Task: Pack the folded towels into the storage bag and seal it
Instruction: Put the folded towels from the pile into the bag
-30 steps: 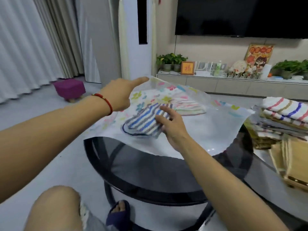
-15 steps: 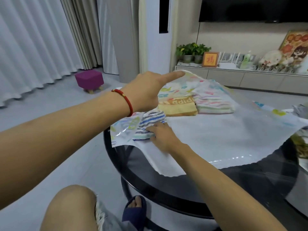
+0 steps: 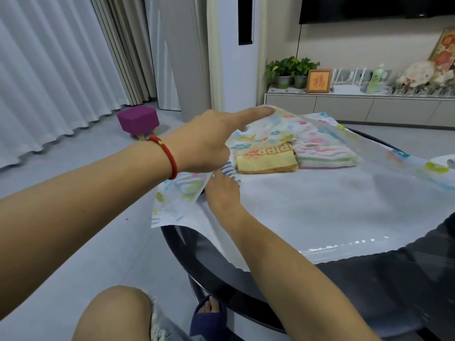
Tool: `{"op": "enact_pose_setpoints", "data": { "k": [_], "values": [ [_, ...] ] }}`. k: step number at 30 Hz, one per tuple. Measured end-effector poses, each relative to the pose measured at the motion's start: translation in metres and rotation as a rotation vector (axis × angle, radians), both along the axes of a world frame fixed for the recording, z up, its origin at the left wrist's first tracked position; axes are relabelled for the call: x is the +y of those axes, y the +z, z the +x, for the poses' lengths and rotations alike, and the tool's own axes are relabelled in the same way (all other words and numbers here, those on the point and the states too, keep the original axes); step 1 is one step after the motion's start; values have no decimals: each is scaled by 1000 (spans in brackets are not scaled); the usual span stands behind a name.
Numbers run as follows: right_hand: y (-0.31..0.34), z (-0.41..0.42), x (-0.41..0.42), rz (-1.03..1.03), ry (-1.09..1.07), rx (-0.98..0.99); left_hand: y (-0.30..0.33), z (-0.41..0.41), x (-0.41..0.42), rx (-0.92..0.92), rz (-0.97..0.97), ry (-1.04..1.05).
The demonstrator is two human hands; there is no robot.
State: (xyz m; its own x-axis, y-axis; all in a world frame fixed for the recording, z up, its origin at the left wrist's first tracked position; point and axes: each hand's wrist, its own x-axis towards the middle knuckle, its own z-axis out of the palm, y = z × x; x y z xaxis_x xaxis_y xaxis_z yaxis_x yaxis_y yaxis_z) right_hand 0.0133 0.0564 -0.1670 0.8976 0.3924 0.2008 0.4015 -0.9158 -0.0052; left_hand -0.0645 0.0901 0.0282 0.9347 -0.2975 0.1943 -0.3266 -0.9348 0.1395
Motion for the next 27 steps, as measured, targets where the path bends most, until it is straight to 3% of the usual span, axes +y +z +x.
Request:
{"op": "enact_pose_setpoints", "data": {
  "k": [5, 7, 9, 13, 17, 21, 27],
  "values": [
    [-12, 34, 22, 335, 97, 224, -1, 3, 5, -14, -6, -17],
    [-19, 27, 23, 396, 158, 174, 0, 3, 9, -6, -20, -26],
    [-28, 22, 25, 335, 215, 141, 1, 4, 13, -3, -38, -35],
    [-25, 41, 30, 151, 218, 320, 2, 5, 16, -19, -32, -56],
    [-4, 47, 14, 142, 289, 395, 1, 3, 15, -23, 5, -40],
    [7, 11, -46, 177, 361, 325, -2, 4, 4, -88, 65, -27],
    [13, -60, -223, 280, 285, 234, -15, 17, -50, -280, 417, -92]
  ]
}}
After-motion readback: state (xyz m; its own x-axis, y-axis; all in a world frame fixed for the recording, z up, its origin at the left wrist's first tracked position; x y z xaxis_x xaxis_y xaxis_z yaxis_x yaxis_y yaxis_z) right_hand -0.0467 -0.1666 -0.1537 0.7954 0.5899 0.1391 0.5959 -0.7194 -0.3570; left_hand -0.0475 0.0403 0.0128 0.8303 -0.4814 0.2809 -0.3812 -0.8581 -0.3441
